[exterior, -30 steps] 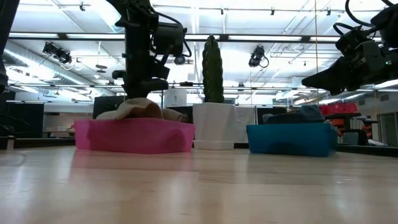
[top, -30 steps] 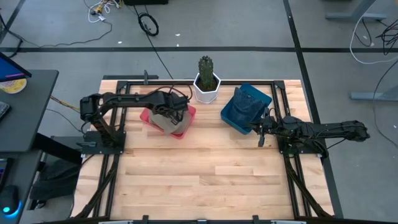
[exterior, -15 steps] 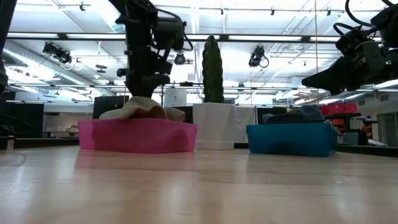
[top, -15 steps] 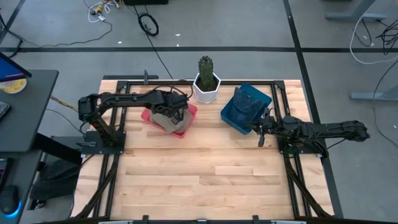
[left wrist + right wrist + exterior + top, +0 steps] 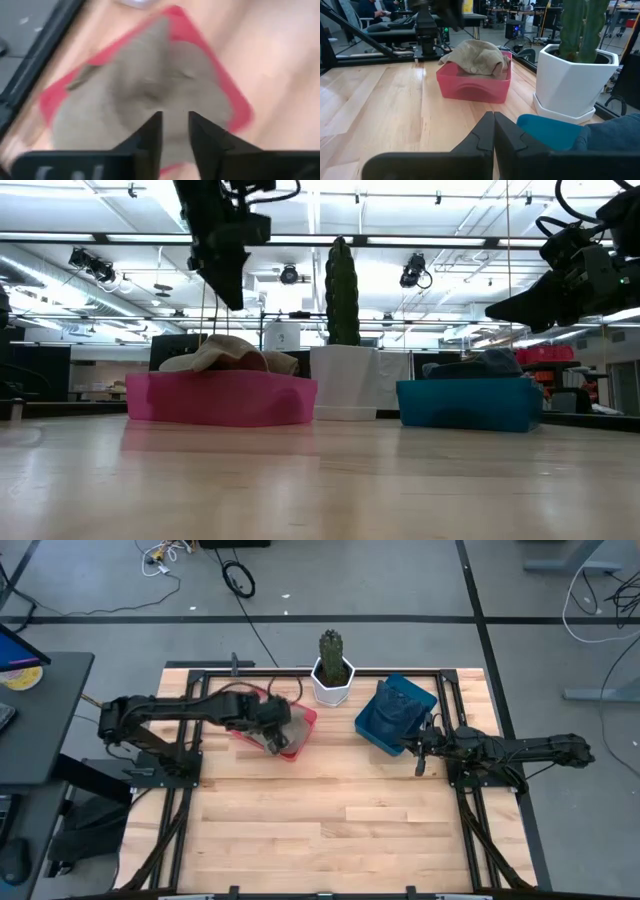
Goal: Pick & Place hat
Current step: Put the brown cap into the red bin
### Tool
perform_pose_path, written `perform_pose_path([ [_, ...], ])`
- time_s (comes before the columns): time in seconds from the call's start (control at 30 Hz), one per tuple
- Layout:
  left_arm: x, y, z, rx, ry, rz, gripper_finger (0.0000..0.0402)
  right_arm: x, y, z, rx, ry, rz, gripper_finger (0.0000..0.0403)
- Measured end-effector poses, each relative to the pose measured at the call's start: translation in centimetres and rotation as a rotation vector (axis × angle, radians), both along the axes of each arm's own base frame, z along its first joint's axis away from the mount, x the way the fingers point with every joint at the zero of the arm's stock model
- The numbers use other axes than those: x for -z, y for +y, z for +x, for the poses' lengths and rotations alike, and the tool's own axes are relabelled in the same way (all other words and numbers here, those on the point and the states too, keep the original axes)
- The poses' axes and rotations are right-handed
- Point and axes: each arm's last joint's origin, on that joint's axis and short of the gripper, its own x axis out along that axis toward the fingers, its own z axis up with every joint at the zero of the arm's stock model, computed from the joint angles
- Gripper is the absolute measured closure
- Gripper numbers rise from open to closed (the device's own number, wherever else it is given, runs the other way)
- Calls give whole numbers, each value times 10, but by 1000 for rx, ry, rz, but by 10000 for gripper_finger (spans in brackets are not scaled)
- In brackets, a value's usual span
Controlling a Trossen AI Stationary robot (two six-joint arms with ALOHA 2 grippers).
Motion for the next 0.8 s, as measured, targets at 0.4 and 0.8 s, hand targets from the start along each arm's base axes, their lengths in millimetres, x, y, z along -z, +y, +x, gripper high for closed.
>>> perform_pose_path([
  [0.4, 19, -26, -6, 101, 99, -96, 399, 0, 0, 0, 0, -1, 0, 394],
  [0.8, 67, 0, -14, 17, 82, -147, 399, 0, 0, 0, 0, 0, 0, 394],
])
